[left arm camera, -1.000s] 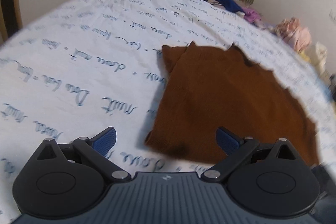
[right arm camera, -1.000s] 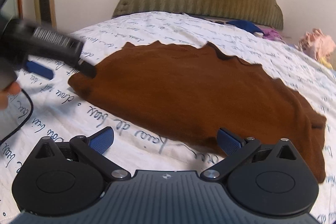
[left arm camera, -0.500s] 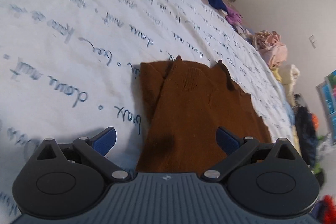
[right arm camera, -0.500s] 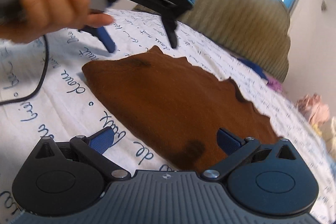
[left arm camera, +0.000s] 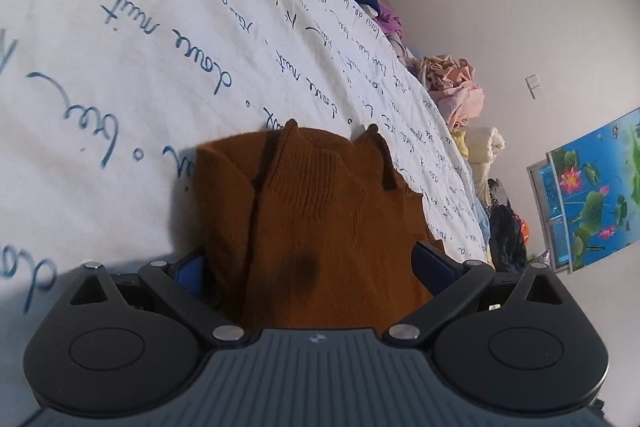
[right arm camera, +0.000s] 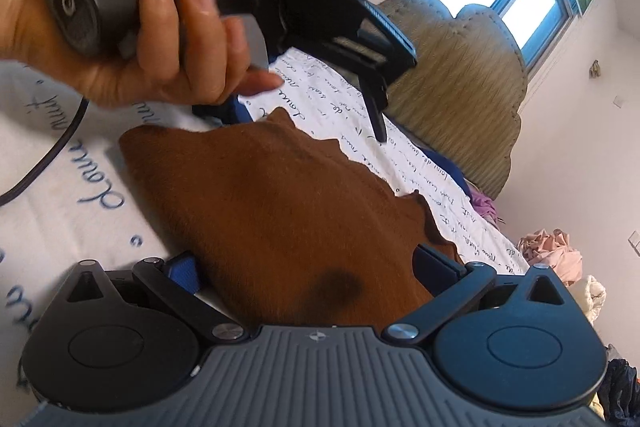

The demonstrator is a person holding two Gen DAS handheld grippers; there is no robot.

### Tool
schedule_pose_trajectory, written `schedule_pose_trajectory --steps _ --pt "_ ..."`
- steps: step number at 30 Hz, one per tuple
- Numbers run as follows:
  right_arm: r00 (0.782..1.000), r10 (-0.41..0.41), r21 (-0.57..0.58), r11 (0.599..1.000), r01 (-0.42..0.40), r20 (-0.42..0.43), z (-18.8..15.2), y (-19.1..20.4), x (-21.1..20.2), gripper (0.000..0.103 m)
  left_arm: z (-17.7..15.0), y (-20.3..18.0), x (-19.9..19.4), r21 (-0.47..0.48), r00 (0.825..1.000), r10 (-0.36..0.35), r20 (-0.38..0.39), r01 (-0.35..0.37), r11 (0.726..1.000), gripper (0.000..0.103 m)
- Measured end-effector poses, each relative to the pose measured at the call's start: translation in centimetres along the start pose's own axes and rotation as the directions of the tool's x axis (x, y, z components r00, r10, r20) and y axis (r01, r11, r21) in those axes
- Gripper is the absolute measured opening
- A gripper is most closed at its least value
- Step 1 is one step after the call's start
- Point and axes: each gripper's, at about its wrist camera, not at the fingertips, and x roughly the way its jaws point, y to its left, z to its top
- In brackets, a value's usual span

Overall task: Fold small clothes
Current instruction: 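Close both grippers on the edge of the folded sweater, then lift the folded sweater edge with both grippers to fold it again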

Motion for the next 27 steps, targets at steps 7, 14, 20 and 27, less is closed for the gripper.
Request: schedule_pose_trajectory --steps 7,14,20,27 --pt "1.0 -0.003 -0.021 1.0 0.003 0.022 0.6 1.0 1.1 0.092 1.9 -0.3 1.8 0.023 0.997 0.072 -0.024 -0.071 0.997 0.06" --pt "0.997 0.064 -0.044 0.997 -0.062 0.035 0.9 1.6 1.1 0.038 2.2 -0.6 2.5 0.055 0.981 0.192 -0.014 -0.191 0.98 0.017" --pt "0.995 0.085 -0.02 0.996 -0.084 0.042 1.0 1.1 1.0 0.011 1.2 -3.1 1.9 0.124 0.955 0.294 0.035 -0.296 0.947 0.012" --pt "0.991 0.093 0.066 0.993 -0.099 0.092 0.8 -1.7 -0.6 0.009 0.4 -7.8 1.1 0.235 0.903 0.411 0.121 -0.429 0.872 0.011"
